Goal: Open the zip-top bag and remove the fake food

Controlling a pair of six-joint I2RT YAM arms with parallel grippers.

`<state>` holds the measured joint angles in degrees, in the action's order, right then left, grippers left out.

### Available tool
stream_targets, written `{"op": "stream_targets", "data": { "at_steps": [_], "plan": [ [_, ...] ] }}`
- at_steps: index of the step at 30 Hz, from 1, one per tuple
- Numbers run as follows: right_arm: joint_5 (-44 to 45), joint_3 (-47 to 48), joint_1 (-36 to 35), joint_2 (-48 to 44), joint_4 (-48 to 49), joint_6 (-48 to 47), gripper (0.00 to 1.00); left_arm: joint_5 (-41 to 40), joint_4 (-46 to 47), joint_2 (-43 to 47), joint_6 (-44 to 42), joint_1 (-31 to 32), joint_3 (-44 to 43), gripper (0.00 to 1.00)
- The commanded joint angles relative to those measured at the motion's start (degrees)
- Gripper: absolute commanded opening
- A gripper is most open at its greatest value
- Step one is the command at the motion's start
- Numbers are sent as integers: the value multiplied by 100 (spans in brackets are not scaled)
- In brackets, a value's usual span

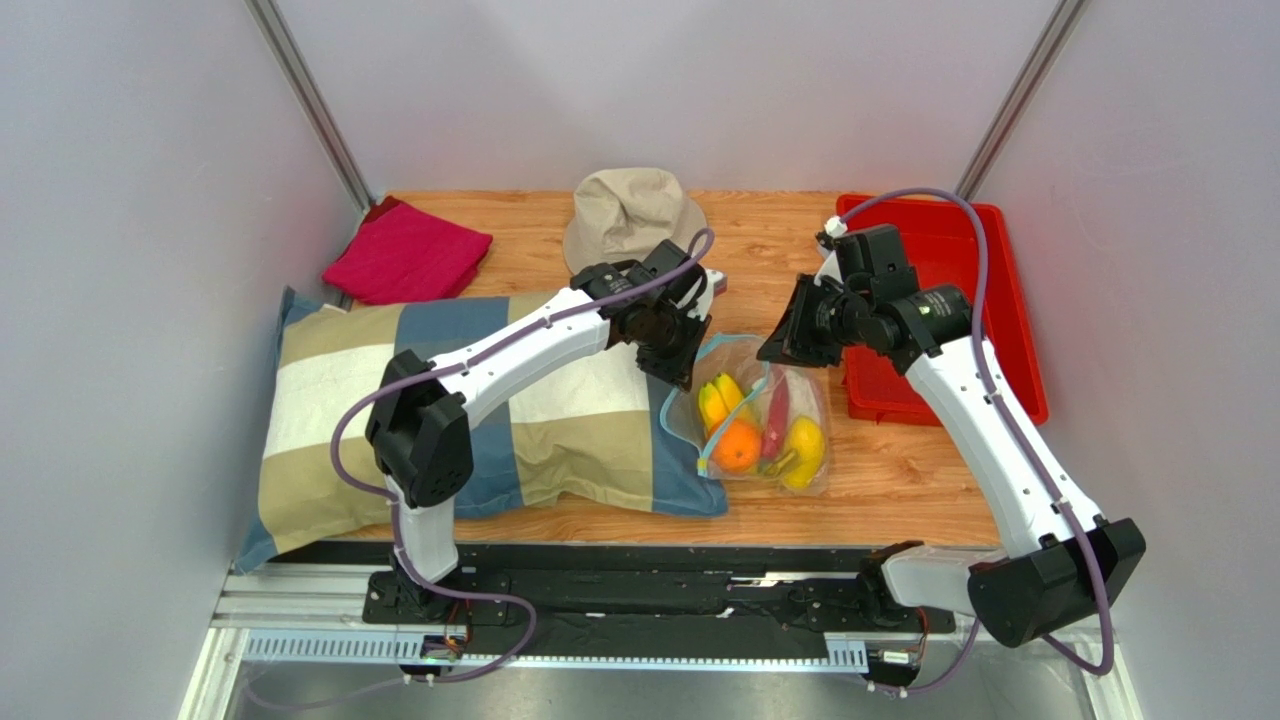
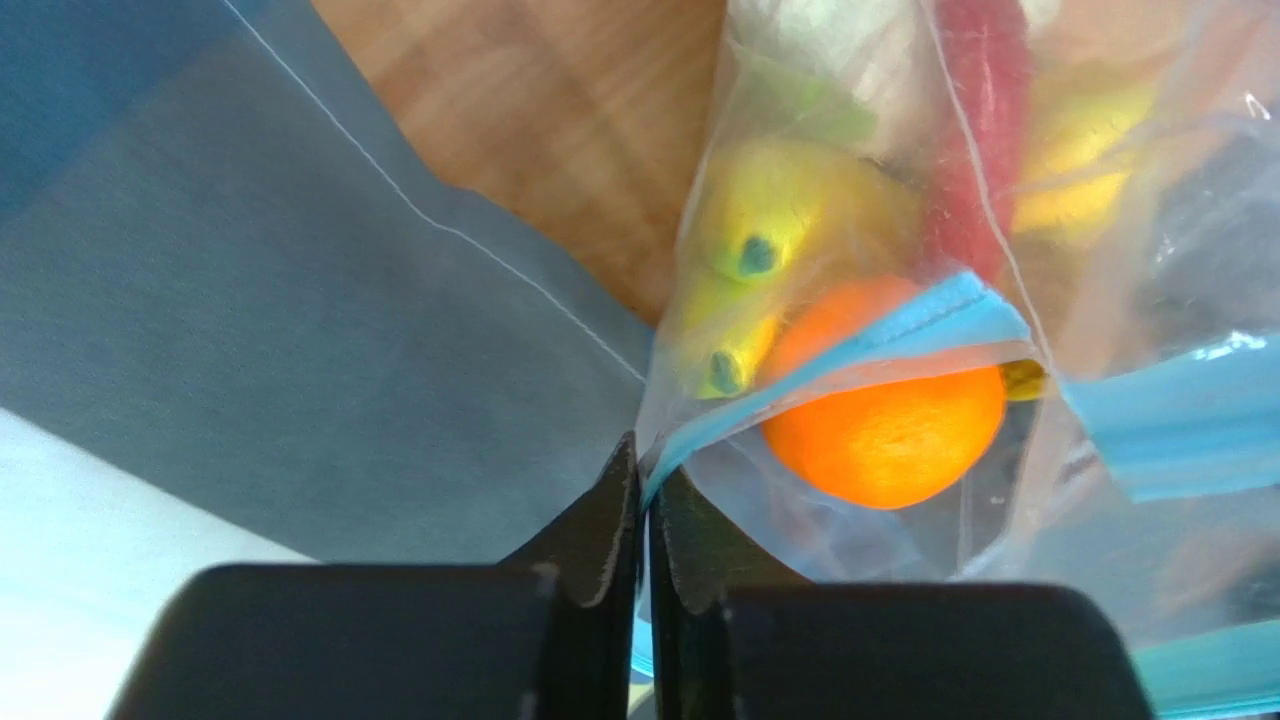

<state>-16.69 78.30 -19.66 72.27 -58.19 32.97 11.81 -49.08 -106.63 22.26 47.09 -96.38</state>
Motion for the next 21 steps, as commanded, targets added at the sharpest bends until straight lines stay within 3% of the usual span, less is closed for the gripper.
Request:
{"op": "stream_targets", "data": {
  "at_steps": [1, 2, 3, 5, 8, 11, 12, 15, 21],
  "plan": [
    [25, 141, 41, -126, -139, -264, 26, 470, 12, 151, -3, -33, -258, 0],
    [86, 194, 41, -108, -209, -317, 37, 523, 47, 203, 41, -33, -276, 0],
    [165, 272, 33, -38, -419, -370, 70, 576, 109, 352, 102, -25, -268, 0],
    [359, 623, -11, 59, -718, -607, 76, 822, 389, 502, 296, -33, -241, 0],
    [500, 1090, -108, 147, -1237, -617, 73, 1059, 689, 713, 568, -33, -224, 0],
    [421, 1283, -274, -11, -1388, -284, 63, 1323, 1040, 828, 902, -33, -118, 0],
    [395, 1301, -336, -72, -1370, -195, 53, 1384, 1128, 906, 998, -33, -22, 0],
    [307, 1109, -644, -344, -1126, 208, 40, 1613, 1471, 1038, 1280, -33, 119, 0],
    [437, 441, -961, -504, -816, 518, 37, 1737, 1717, 1013, 1465, -33, 137, 0]
  ]
}}
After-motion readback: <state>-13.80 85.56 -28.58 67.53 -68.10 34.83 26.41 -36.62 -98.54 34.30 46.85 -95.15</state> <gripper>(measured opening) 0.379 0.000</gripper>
